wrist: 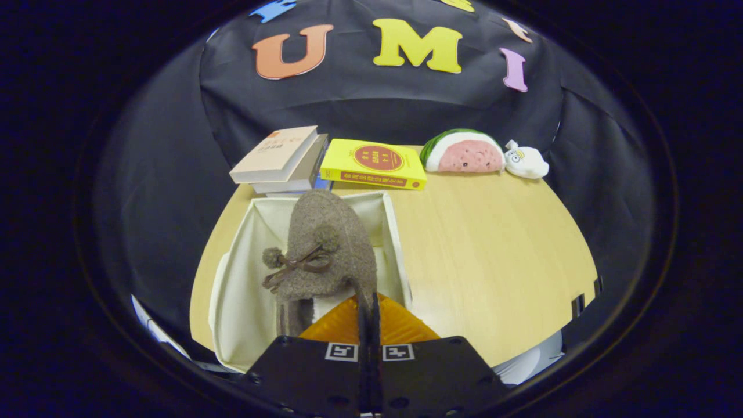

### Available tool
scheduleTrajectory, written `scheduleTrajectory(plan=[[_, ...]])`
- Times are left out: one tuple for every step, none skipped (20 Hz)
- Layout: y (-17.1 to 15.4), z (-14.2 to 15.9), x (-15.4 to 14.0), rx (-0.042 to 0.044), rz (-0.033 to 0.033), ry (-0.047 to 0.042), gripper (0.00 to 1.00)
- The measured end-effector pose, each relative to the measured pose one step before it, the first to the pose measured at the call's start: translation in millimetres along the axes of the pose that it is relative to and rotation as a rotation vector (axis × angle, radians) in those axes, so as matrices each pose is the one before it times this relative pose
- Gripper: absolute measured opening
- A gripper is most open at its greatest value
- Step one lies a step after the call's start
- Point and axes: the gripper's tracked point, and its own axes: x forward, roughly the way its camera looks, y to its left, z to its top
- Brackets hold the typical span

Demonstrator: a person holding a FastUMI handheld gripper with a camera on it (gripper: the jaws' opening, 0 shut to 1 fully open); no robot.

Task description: Open the storage box then place both shoes into the box .Put the left shoe in first, then the right shoe, with the right side of both shoes facing outward in a uniform manner.

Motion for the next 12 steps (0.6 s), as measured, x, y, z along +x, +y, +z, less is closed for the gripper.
scheduleTrajectory(plan=[[0.07,-3.78,1.62,0.00276,-0.00094,0.0041,0.04],[-1.14,-4.43,0.52,0.00034,-0.0082,0.00939,0.04],[-1.09,1.05,2.53,-0.0051,0.00009,-0.00516,0.05],[-0.9,0.66,0.37,-0.00609,-0.00296,-0.01296,0.09],[-1.6,3.02,-4.1,0.00622,0.00008,-0.02011,0.08],[3.46,3.76,-3.71,0.00669,0.01998,-0.02512,0.08],[1.97,2.26,-5.37,0.00505,0.01891,-0.01931,0.08],[-1.86,0.79,-6.04,0.00535,0.00279,-0.01374,0.1],[-1.66,1.05,-4.65,0.00427,0.00761,-0.01352,0.12],[-0.24,0.57,-4.75,0.00078,0.01103,-0.01196,0.15],[-1.78,0.66,-5.65,0.00221,0.00839,-0.01448,0.2],[-0.23,0.7,-5.63,0.0033,0.01642,-0.01578,0.21]])
